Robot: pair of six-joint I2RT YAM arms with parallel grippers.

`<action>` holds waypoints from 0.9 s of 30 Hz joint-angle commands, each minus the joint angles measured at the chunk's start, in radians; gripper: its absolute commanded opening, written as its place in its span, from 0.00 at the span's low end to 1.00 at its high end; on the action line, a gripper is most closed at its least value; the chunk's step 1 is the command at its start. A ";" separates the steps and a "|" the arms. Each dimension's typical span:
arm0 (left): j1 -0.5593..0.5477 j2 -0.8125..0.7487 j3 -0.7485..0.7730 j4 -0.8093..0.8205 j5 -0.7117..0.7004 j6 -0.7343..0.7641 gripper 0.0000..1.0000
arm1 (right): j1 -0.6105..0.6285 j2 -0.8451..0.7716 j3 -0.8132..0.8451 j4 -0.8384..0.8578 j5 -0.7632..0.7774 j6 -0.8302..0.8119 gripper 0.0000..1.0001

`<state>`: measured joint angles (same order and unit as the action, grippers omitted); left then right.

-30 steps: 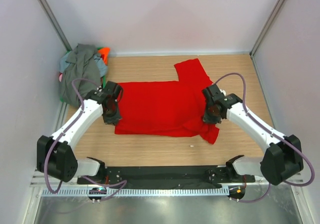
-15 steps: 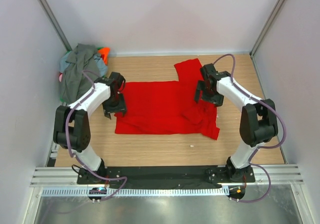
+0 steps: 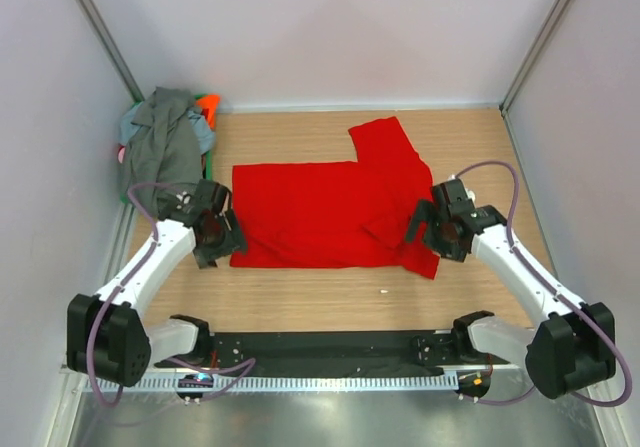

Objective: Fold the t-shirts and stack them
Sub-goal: Fold the tshirt

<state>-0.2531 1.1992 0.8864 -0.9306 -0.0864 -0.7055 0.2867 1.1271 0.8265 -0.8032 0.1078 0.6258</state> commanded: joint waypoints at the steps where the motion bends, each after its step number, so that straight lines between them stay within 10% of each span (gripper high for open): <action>1: 0.002 -0.006 -0.095 0.131 0.066 -0.116 0.72 | 0.002 -0.027 -0.102 0.099 -0.095 0.110 1.00; 15: 0.000 0.112 -0.176 0.381 -0.079 -0.201 0.68 | -0.040 0.103 -0.244 0.297 -0.045 0.137 0.94; 18: 0.002 0.175 -0.168 0.436 -0.085 -0.207 0.45 | -0.058 0.140 -0.236 0.321 -0.039 0.120 0.69; 21: 0.002 0.249 -0.132 0.451 -0.082 -0.181 0.00 | -0.081 0.145 -0.199 0.297 -0.016 0.085 0.24; 24: 0.002 0.244 -0.058 0.338 -0.146 -0.154 0.00 | -0.115 0.091 -0.121 0.190 0.097 0.035 0.02; 27: 0.020 0.111 -0.035 0.245 -0.196 -0.144 0.00 | -0.126 0.007 -0.067 0.114 0.231 0.043 0.05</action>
<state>-0.2539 1.4368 0.8024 -0.5877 -0.1677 -0.8783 0.1799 1.2411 0.6785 -0.6117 0.1513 0.7017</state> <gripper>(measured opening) 0.009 0.082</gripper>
